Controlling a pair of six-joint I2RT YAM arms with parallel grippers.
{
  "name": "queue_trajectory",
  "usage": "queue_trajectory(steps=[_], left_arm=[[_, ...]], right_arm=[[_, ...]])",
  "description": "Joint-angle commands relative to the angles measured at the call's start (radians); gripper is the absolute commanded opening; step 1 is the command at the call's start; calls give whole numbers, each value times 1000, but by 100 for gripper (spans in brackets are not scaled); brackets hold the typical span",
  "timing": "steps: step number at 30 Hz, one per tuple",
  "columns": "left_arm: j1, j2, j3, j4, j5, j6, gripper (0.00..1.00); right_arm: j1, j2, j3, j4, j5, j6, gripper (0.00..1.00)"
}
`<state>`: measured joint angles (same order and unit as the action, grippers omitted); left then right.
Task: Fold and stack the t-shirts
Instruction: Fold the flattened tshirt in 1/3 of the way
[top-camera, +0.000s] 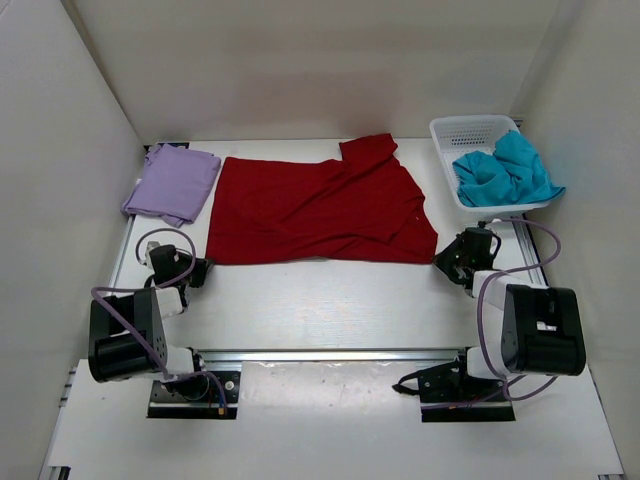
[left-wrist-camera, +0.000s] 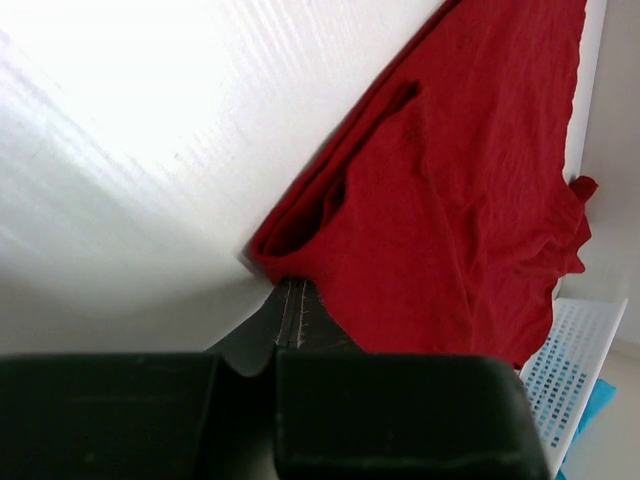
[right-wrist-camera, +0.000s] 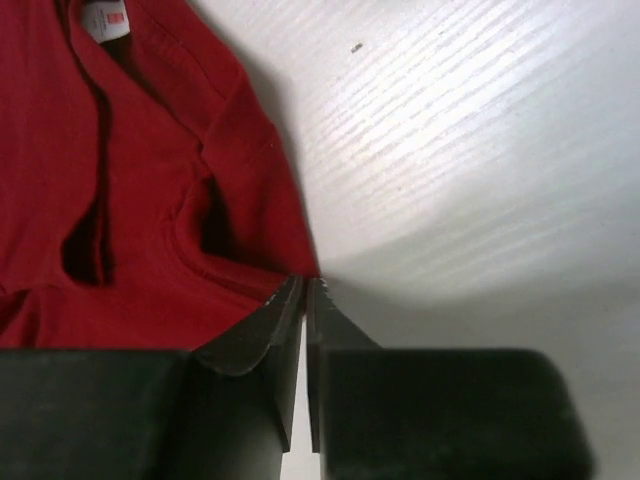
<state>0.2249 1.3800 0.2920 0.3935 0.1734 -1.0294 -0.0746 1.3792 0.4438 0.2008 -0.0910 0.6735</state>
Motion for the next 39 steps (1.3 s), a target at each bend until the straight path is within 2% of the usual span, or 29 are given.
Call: queue_trajectory(steps=[1,2,7,9,10,12,17,20,22,26,28,33,39], left_arm=[[-16,19,58,1,-40,9,0],[-19,33,73,8,-37,6,0],[-33,27,87,5,-26,8,0],[-41,1,90,2,-47,25,0],[-47,-15,98,-17,-70,32,0],[-42,-10,101,-24,-69,35,0],[-39,22,93,-5,-43,25,0],[-38,36,91,-1,-40,26,0],[-39,30,98,-7,-41,28,0],[-32,34,107,-13,-45,34,0],[-38,39,110,-8,-41,32,0],[-32,14,111,-22,-31,29,0],[-12,-93,78,-114,-3,71,0]], right_arm=[[-7,23,44,66,-27,-11,3],[-11,27,47,68,-35,-6,0],[-24,-20,12,59,3,12,0],[-13,-60,-11,43,29,12,12],[5,-92,-39,49,40,17,28],[25,-146,-69,64,51,20,42],[65,-132,-53,14,53,-12,47],[33,-77,-47,52,24,7,45],[10,-25,-37,84,2,17,34],[-17,41,10,115,-16,24,22],[-28,61,32,127,-30,26,0],[-25,31,-7,115,-4,49,1],[15,-135,-60,-6,88,70,0]])
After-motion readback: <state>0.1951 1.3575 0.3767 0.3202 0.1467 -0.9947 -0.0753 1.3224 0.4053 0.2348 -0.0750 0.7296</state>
